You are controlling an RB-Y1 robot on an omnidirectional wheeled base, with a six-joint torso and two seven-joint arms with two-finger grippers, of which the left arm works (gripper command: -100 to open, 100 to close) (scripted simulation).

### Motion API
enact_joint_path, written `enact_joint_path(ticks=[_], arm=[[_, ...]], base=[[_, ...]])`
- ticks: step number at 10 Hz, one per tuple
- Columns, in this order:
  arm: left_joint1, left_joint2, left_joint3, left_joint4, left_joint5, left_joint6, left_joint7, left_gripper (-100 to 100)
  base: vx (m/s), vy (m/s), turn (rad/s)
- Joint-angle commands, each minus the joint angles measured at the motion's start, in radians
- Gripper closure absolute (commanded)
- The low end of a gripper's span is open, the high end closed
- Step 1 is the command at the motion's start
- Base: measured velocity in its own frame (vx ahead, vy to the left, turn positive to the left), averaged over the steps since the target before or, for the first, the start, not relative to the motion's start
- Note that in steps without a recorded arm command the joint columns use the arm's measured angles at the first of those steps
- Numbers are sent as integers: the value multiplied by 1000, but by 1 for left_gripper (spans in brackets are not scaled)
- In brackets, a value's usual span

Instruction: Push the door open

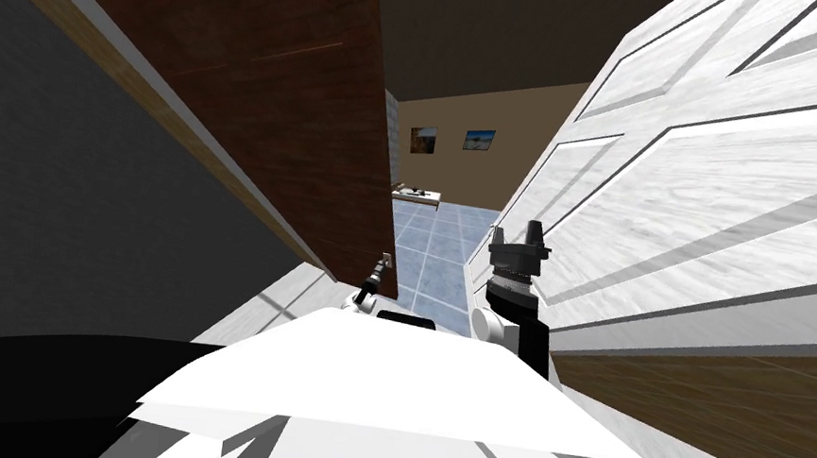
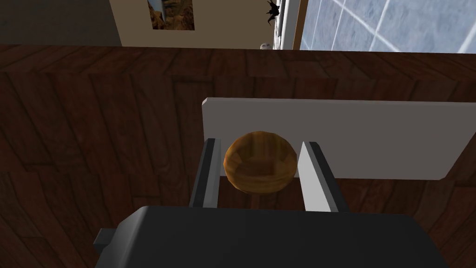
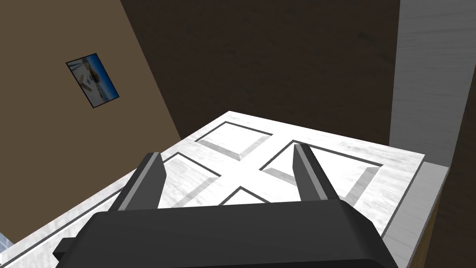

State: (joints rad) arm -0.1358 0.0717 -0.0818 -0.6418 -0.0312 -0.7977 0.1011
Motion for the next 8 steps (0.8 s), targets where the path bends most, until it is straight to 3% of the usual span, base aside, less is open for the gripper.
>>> enact_joint_path(ticks=[1,3,5,8], arm=[[7,15,15,-20,3,7,3,100],[8,18,22,-21,3,7,4,100],[8,18,22,-21,3,7,4,100],[11,26,43,-22,5,7,7,100]], base=[[196,-56,77],[164,-69,69],[29,1,-15],[131,-70,106]])
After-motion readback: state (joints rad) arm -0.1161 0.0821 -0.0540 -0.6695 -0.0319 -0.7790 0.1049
